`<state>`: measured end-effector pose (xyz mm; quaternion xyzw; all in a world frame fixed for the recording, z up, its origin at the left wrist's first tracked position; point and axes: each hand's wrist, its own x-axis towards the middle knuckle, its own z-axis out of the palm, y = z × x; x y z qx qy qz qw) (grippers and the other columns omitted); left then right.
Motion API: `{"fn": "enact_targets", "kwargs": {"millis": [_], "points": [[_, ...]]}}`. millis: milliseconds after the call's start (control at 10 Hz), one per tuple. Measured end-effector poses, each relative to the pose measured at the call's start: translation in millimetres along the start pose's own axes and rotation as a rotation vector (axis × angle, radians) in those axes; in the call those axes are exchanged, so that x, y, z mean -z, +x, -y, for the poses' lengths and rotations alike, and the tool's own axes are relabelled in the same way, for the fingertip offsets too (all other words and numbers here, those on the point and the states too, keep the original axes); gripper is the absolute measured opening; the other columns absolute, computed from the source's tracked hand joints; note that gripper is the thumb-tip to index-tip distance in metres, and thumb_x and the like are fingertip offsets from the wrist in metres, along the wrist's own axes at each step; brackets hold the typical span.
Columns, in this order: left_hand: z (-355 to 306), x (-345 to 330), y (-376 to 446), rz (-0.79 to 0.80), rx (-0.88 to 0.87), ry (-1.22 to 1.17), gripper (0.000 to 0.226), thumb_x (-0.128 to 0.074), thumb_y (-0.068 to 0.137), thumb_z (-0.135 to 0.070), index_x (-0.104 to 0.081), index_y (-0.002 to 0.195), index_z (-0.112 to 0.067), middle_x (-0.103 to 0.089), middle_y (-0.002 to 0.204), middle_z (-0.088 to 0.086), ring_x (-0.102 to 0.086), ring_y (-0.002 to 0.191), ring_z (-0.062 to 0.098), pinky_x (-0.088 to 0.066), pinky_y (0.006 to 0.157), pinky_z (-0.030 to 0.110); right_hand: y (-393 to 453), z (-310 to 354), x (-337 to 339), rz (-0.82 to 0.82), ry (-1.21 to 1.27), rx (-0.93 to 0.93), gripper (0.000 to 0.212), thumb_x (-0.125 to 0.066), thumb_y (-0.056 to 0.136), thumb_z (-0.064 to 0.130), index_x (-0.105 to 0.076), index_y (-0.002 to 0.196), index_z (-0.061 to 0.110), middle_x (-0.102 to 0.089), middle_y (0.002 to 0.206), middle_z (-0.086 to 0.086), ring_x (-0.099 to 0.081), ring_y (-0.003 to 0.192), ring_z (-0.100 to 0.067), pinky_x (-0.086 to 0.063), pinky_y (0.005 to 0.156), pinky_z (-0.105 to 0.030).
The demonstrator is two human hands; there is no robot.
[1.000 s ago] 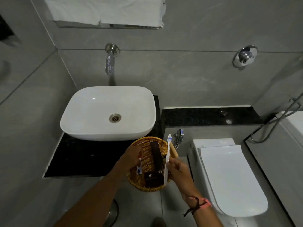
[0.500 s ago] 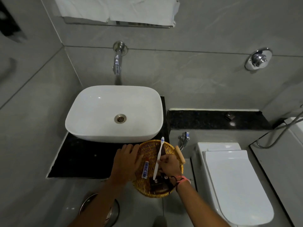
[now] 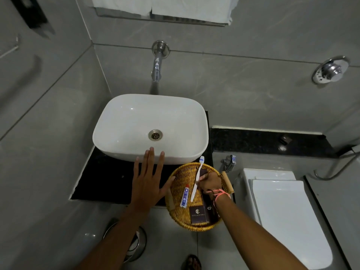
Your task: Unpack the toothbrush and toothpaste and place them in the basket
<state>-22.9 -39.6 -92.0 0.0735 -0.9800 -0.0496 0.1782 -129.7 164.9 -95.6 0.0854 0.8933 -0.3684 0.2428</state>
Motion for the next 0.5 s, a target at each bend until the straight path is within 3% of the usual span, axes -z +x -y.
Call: {"fn": "enact_targets", "kwargs": {"millis": [100, 200, 400, 500], "points": [[2, -2, 3, -0.007, -0.006, -0.001, 0.088, -0.047, 0.092, -0.071, -0.031, 0.158, -0.015, -0.026, 0.167, 0.024, -0.025, 0.155, 0.039, -0.027, 0.121, 0.063, 0, 4, -3, -0.019, 0.024, -0.018, 0.010, -0.082, 0.081, 0.009, -0.080, 0.085, 0.000, -0.080, 0.100, -0.019, -0.073, 0.101, -0.031, -0.055, 0.097, -0.034], [5, -3, 6, -0.003, -0.017, 0.001, 0.088, -0.046, 0.092, -0.071, -0.032, 0.158, -0.015, -0.028, 0.166, 0.024, -0.027, 0.154, 0.039, -0.028, 0.120, 0.063, -3, 6, -4, -0.044, -0.009, -0.016, 0.021, -0.083, 0.081, 0.014, -0.080, 0.095, -0.001, -0.080, 0.103, -0.019, -0.073, 0.103, -0.032, -0.055, 0.098, -0.037], [12, 7, 8, 0.016, -0.016, 0.008, 0.087, -0.043, 0.094, -0.072, -0.027, 0.160, -0.017, -0.024, 0.168, 0.023, -0.024, 0.155, 0.038, -0.029, 0.119, 0.063, -10, 10, -3, -0.093, -0.069, 0.009, 0.027, -0.081, 0.083, 0.016, -0.078, 0.104, -0.001, -0.077, 0.110, -0.018, -0.070, 0.108, -0.032, -0.055, 0.101, -0.039], [9, 9, 9, -0.024, -0.046, 0.005, 0.087, -0.042, 0.094, -0.072, -0.028, 0.159, -0.016, -0.026, 0.167, 0.023, -0.026, 0.155, 0.038, -0.028, 0.120, 0.064, -30, 13, 0, -0.160, 0.015, 0.113, 0.019, -0.077, 0.087, 0.017, -0.072, 0.101, 0.005, -0.074, 0.102, -0.010, -0.070, 0.101, -0.026, -0.054, 0.085, -0.030]]}}
